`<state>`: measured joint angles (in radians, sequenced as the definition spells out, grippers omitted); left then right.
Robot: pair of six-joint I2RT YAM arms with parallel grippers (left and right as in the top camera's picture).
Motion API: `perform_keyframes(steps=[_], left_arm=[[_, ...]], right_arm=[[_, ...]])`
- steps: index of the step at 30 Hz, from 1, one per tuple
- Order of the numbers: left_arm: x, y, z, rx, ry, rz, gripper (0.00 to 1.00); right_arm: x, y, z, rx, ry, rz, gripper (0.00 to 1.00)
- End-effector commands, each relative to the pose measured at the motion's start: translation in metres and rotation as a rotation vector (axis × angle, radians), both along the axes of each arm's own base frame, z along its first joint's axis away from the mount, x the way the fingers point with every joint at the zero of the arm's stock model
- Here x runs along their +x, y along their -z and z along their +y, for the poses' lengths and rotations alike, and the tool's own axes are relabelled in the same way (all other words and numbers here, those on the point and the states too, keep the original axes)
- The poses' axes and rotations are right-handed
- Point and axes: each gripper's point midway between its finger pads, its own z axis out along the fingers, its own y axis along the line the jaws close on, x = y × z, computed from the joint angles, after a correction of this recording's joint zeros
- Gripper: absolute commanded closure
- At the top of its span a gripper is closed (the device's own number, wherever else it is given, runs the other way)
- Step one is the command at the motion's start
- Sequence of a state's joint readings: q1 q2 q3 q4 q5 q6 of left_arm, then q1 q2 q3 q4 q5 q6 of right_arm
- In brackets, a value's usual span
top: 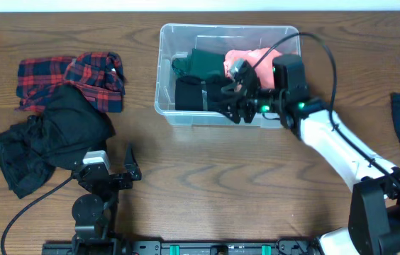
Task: Pack container
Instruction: 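Lower the black shirt into the bin and open the right gripper, then move the right gripper toward the dark navy garment on the right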
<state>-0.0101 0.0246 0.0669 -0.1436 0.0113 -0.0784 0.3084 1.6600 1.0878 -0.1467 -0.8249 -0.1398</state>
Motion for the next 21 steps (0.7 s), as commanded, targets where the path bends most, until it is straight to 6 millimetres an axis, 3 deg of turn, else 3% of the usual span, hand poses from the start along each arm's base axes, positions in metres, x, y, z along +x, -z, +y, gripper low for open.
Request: perform_keyframes(steps=[1, 4, 7, 10, 13, 18, 21], left_arm=[[-0.002, 0.016, 0.003, -0.002, -0.016, 0.049, 0.02], [-0.002, 0.016, 0.003, -0.002, -0.016, 0.048, 0.02], [-0.002, 0.016, 0.003, -0.002, -0.016, 0.049, 0.02], [-0.002, 0.016, 0.003, -0.002, -0.016, 0.049, 0.02], [-0.002, 0.016, 0.003, -0.002, -0.016, 0.049, 0.02], [-0.002, 0.016, 0.003, -0.002, -0.016, 0.049, 0.02], [-0.002, 0.016, 0.003, -0.002, -0.016, 0.048, 0.02]], right_arm=[[0.034, -0.033, -0.024, -0.042, 0.113, -0.025, 0.38], [0.053, -0.055, -0.065, -0.125, 0.258, 0.033, 0.36], [0.065, -0.078, -0.124, -0.208, 0.458, 0.118, 0.31], [0.065, -0.098, -0.188, -0.248, 0.655, 0.207, 0.27], [0.054, -0.112, -0.249, -0.233, 0.817, 0.295, 0.01], [0.024, -0.103, -0.333, -0.189, 1.054, 0.462, 0.01], [0.002, -0.093, -0.372, -0.182, 1.198, 0.564, 0.01]])
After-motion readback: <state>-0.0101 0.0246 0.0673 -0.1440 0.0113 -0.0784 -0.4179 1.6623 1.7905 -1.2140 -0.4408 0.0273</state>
